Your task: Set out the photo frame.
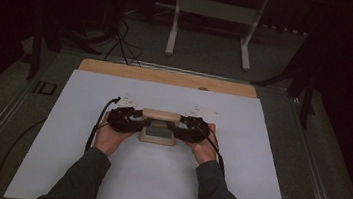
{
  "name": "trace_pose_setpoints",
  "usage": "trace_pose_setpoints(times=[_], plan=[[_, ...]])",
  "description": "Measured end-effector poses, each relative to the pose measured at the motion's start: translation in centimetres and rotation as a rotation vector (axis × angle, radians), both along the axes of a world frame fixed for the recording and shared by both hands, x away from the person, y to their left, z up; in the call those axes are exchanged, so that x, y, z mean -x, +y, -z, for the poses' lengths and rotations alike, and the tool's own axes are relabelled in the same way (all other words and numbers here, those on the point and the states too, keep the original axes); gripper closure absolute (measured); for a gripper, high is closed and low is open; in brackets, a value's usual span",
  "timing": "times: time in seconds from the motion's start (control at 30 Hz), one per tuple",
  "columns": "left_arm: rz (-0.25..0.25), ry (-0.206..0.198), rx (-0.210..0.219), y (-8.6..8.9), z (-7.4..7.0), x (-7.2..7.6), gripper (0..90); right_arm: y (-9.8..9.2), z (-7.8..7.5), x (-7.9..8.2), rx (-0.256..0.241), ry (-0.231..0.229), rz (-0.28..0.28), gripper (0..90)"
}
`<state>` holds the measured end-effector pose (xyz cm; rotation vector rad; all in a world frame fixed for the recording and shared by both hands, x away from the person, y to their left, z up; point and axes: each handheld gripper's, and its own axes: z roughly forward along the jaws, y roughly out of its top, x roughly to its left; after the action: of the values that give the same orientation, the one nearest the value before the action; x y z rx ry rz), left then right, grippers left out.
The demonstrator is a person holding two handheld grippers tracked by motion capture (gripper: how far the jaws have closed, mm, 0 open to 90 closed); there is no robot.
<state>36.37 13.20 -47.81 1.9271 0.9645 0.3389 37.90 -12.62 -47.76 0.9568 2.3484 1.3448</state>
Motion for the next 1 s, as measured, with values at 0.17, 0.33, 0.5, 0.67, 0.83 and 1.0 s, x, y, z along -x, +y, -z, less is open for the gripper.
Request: trace_pose_setpoints(times=[0.17, 0.33, 0.5, 0.67, 0.83, 1.0], plan=[[-0.011, 0.009, 0.002, -0.03, 0.02, -0.22, 50.6, 0.02, 0.05, -0.24, 0.002, 0.006, 0.004, 46.1], [-0.021, 0.016, 0.003, -0.08, 0.07, -0.4, 50.5, -0.08, 0.21, -0.3, 0.01, 0.013, 0.017, 47.9], [-0.022, 0.015, -0.001, -0.08, 0.07, -0.4, 50.6, -0.05, 0.2, -0.3, 0.012, 0.014, 0.018, 47.9], [-0.028, 0.019, -0.002, -0.03, 0.09, -0.44, 50.7, -0.08, 0.2, -0.19, 0.026, 0.014, 0.029, 49.8], [-0.036, 0.03, 0.005, 0.09, 0.13, -0.56, 51.2, -0.25, 0.16, -0.23, 0.027, 0.019, 0.039, 50.3], [-0.016, 0.028, 0.011, 0.1, 0.19, -0.62, 51.2, -0.21, 0.24, -0.09, 0.026, 0.019, 0.043, 49.4]])
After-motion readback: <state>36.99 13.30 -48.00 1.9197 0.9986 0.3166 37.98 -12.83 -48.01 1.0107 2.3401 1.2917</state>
